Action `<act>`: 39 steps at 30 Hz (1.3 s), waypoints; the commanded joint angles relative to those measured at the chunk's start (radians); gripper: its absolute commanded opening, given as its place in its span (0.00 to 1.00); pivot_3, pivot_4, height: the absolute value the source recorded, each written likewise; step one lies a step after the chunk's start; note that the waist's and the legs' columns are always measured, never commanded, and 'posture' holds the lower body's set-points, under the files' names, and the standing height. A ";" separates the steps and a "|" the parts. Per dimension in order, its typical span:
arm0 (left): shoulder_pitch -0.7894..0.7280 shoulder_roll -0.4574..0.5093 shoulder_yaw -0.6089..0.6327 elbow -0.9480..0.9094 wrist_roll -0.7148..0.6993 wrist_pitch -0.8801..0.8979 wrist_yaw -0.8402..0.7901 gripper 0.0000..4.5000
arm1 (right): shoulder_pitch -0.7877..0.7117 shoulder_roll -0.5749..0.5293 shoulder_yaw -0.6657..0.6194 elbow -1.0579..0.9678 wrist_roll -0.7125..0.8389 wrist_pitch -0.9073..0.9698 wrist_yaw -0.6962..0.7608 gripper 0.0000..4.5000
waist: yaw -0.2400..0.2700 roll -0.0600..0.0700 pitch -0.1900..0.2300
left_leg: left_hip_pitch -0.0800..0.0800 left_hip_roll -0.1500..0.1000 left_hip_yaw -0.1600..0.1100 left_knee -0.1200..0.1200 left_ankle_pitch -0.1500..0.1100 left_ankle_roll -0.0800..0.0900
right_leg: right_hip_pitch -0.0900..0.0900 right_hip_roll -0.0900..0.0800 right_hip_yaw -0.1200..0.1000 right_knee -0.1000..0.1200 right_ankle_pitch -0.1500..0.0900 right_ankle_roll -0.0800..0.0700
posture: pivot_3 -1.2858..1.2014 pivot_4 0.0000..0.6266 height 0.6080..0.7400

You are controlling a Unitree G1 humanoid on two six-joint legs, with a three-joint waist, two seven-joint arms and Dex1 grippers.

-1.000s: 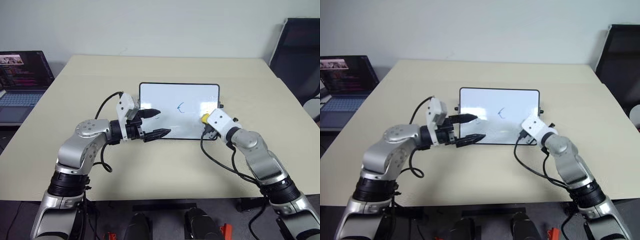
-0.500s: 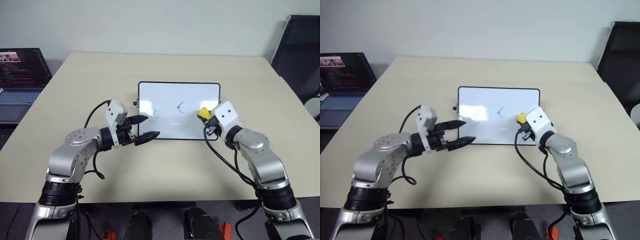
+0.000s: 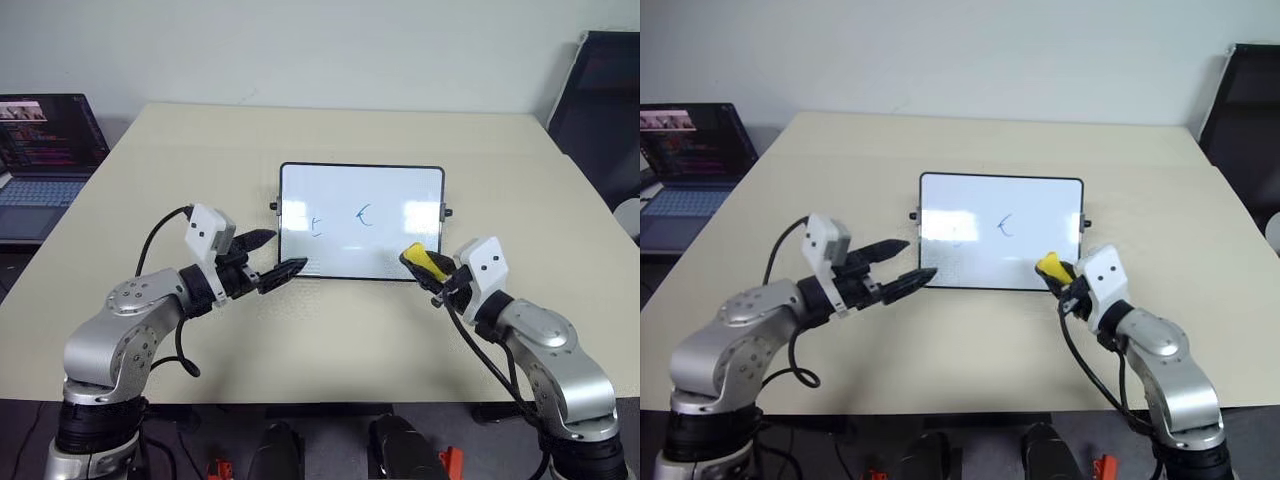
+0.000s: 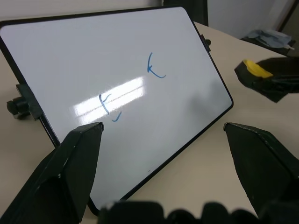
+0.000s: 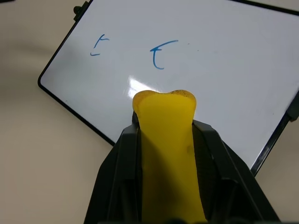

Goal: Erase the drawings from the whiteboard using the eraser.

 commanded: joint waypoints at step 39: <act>-0.043 0.018 -0.039 0.107 0.021 -0.169 -0.096 1.00 | -0.584 0.048 0.314 0.678 -0.384 -0.223 -0.113 0.25 | -0.007 0.000 0.000 | 0.000 0.000 -0.001 0.001 0.000 0.000 | 0.000 0.001 0.000 0.001 0.004 0.004 | 0.52 0.24 1.00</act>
